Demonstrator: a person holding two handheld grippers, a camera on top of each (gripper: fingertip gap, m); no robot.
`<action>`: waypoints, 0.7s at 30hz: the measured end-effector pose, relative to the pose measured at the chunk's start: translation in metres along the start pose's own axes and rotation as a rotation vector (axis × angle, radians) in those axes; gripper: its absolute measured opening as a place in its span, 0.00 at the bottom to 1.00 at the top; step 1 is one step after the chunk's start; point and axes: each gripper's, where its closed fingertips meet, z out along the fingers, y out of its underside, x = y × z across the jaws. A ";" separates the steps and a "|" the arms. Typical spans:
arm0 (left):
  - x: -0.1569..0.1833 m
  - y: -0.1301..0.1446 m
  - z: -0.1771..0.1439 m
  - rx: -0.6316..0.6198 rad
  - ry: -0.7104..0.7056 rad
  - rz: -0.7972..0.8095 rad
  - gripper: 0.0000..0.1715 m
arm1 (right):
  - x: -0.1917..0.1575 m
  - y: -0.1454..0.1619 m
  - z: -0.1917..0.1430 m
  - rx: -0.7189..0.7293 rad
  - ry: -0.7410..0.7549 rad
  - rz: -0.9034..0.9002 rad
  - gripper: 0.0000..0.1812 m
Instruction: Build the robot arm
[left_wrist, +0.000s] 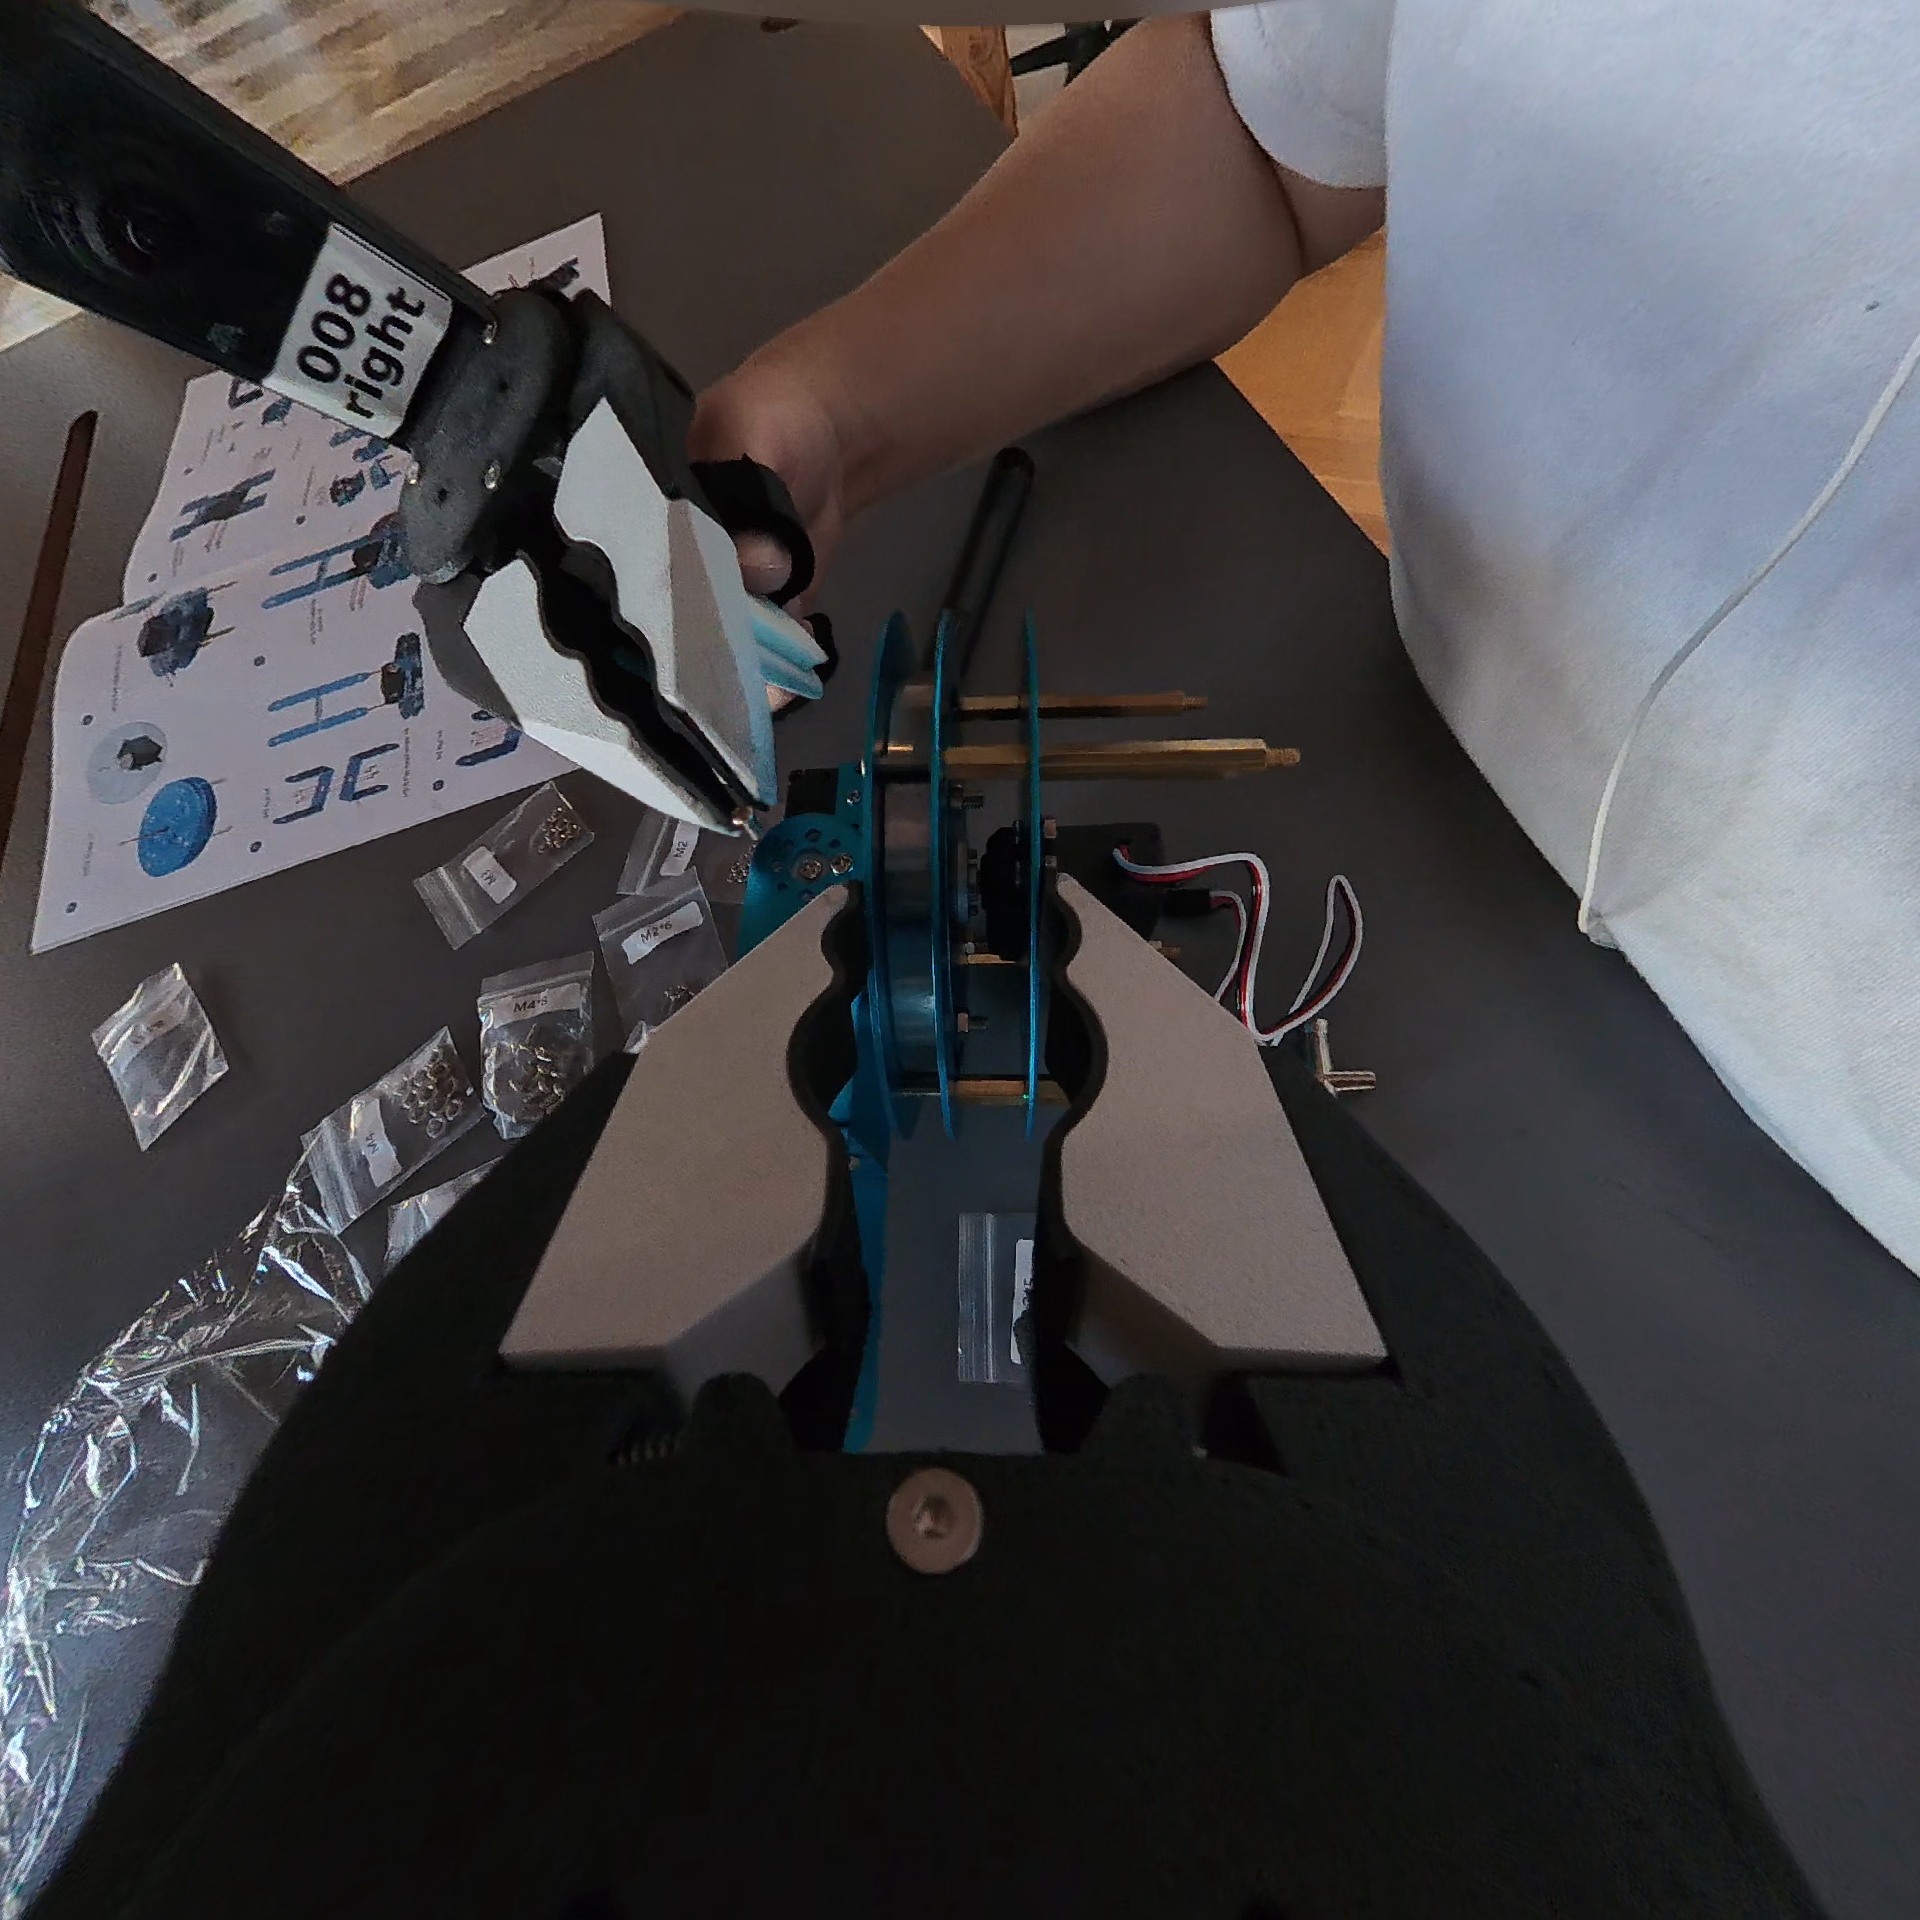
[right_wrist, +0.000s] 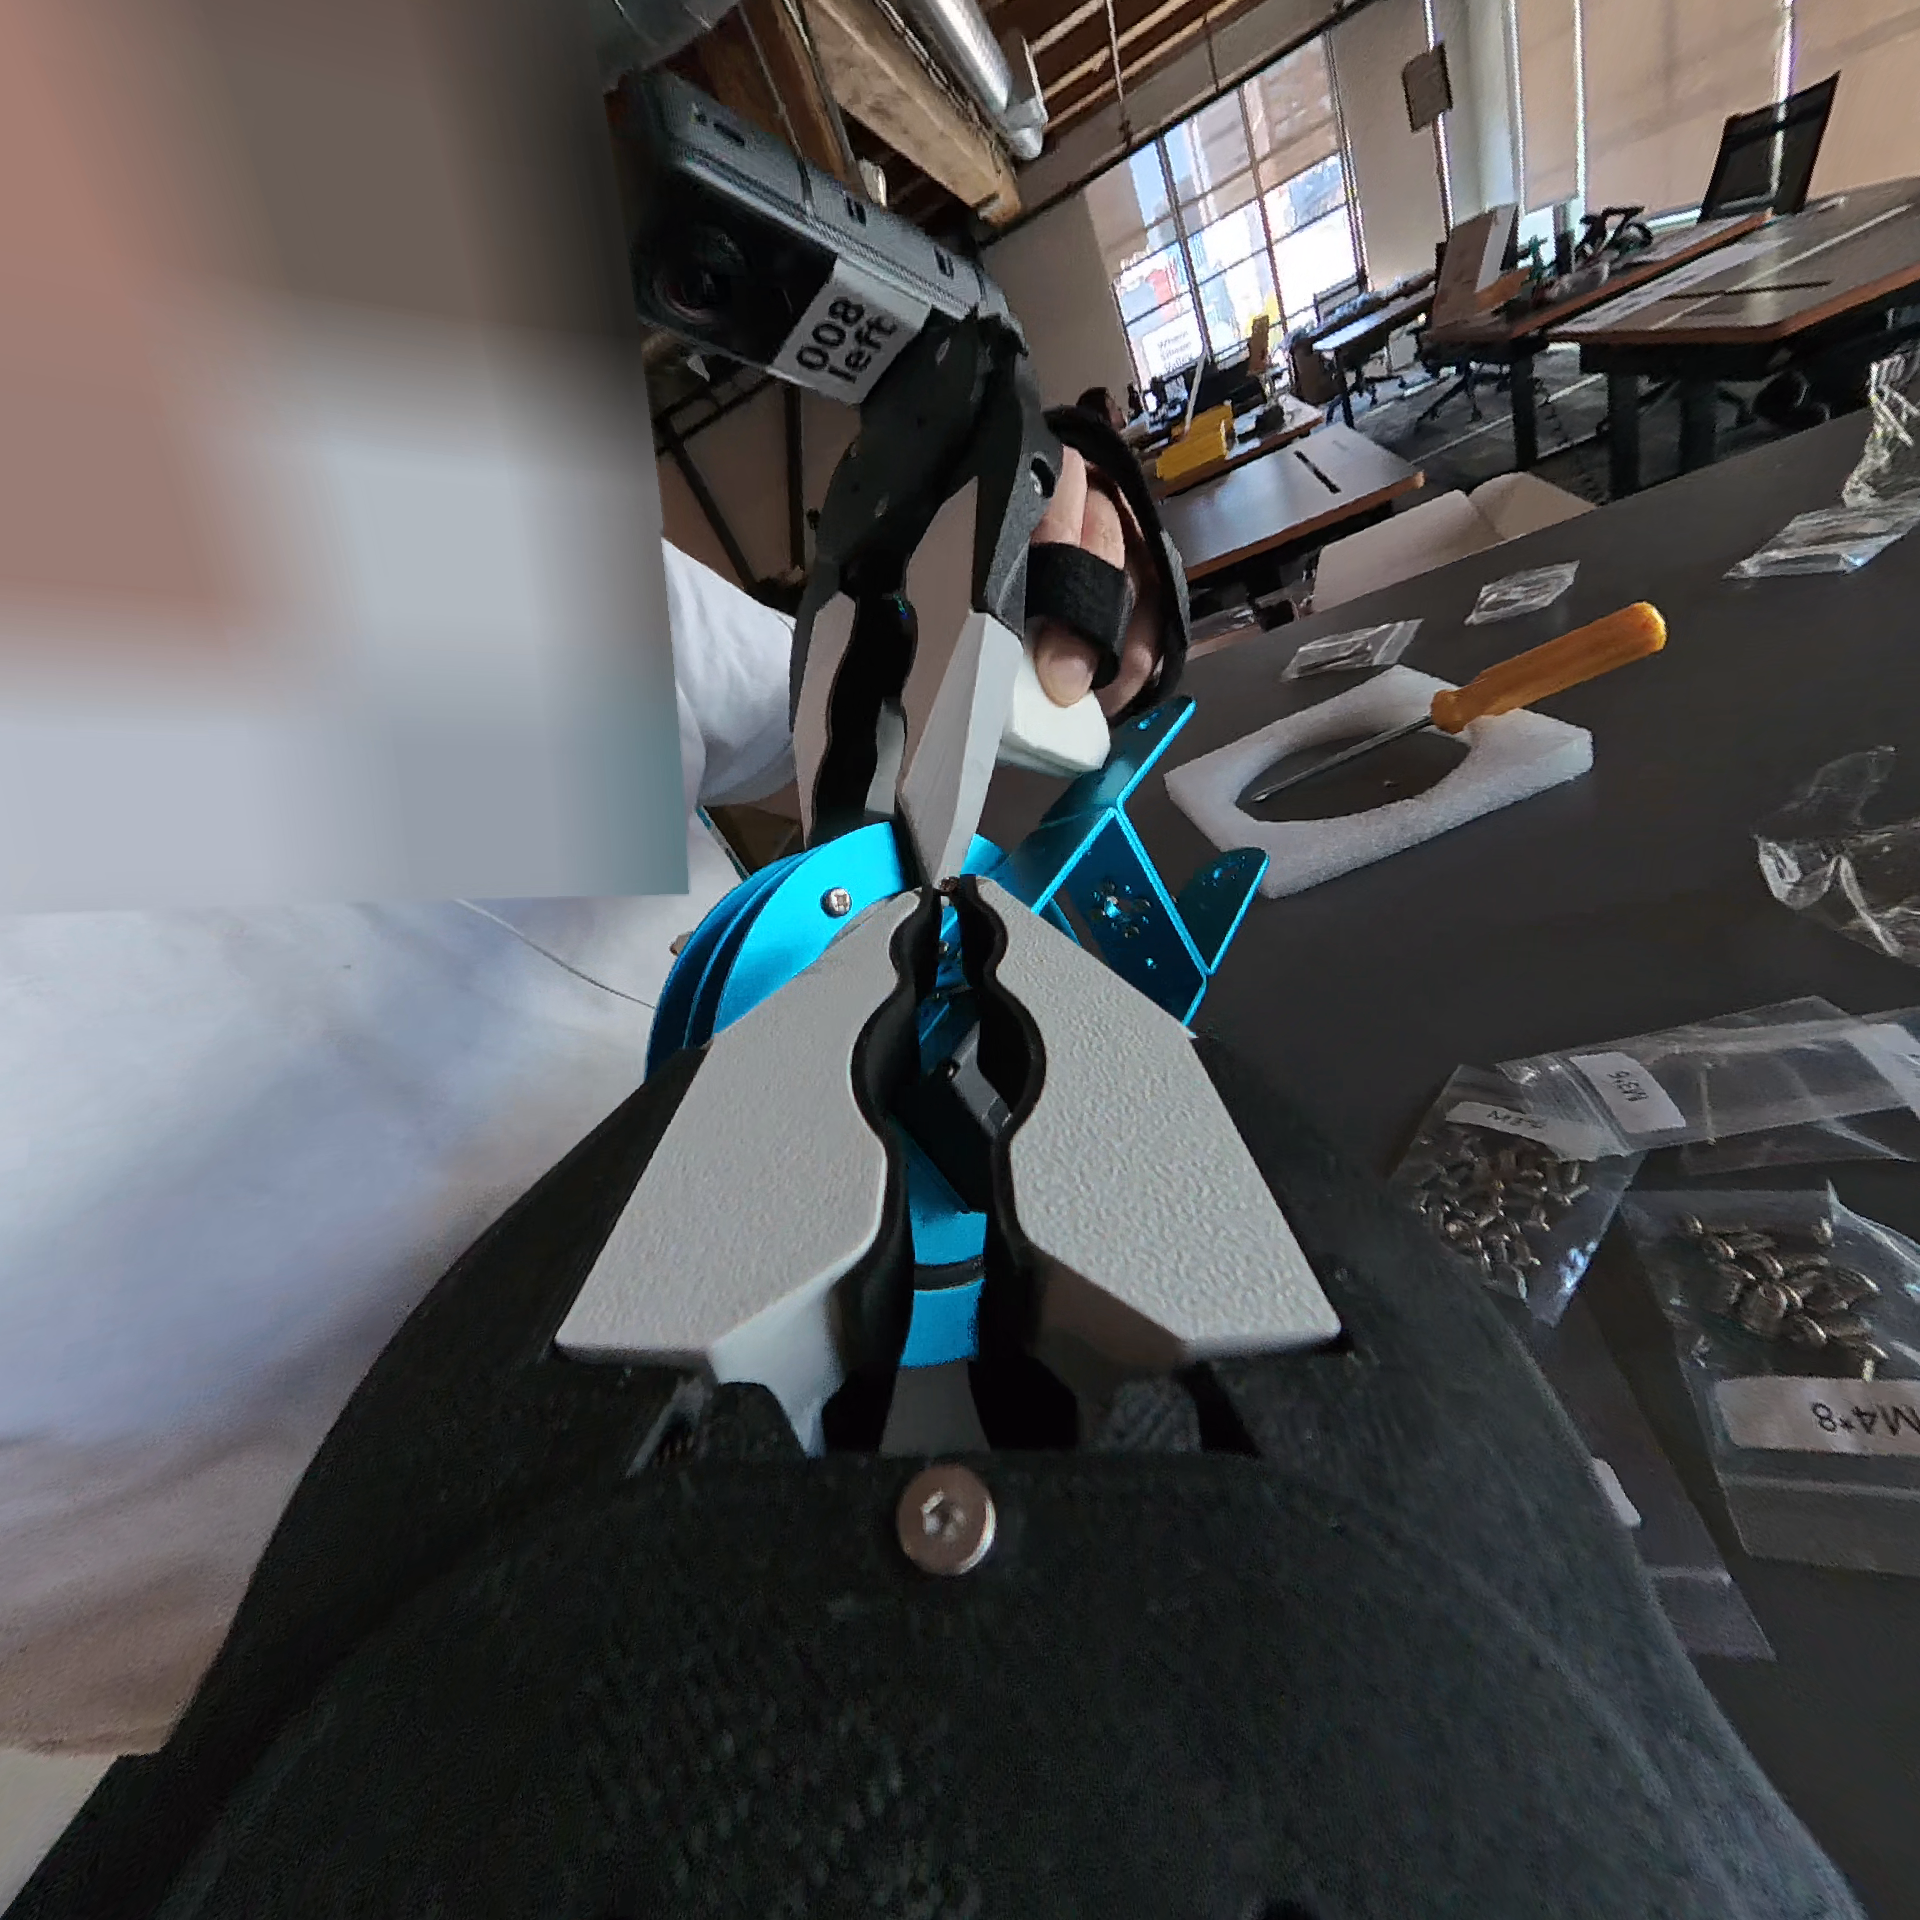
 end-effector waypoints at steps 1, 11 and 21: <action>-0.001 0.000 0.000 0.001 0.002 -0.005 0.18 | 0.001 0.002 0.000 -0.007 0.003 0.000 0.01; -0.003 0.000 0.002 0.004 0.014 -0.024 0.18 | 0.007 0.011 0.000 -0.103 0.073 -0.028 0.01; -0.002 -0.001 0.002 -0.009 0.010 -0.011 0.18 | 0.007 0.011 -0.002 -0.133 0.101 -0.037 0.00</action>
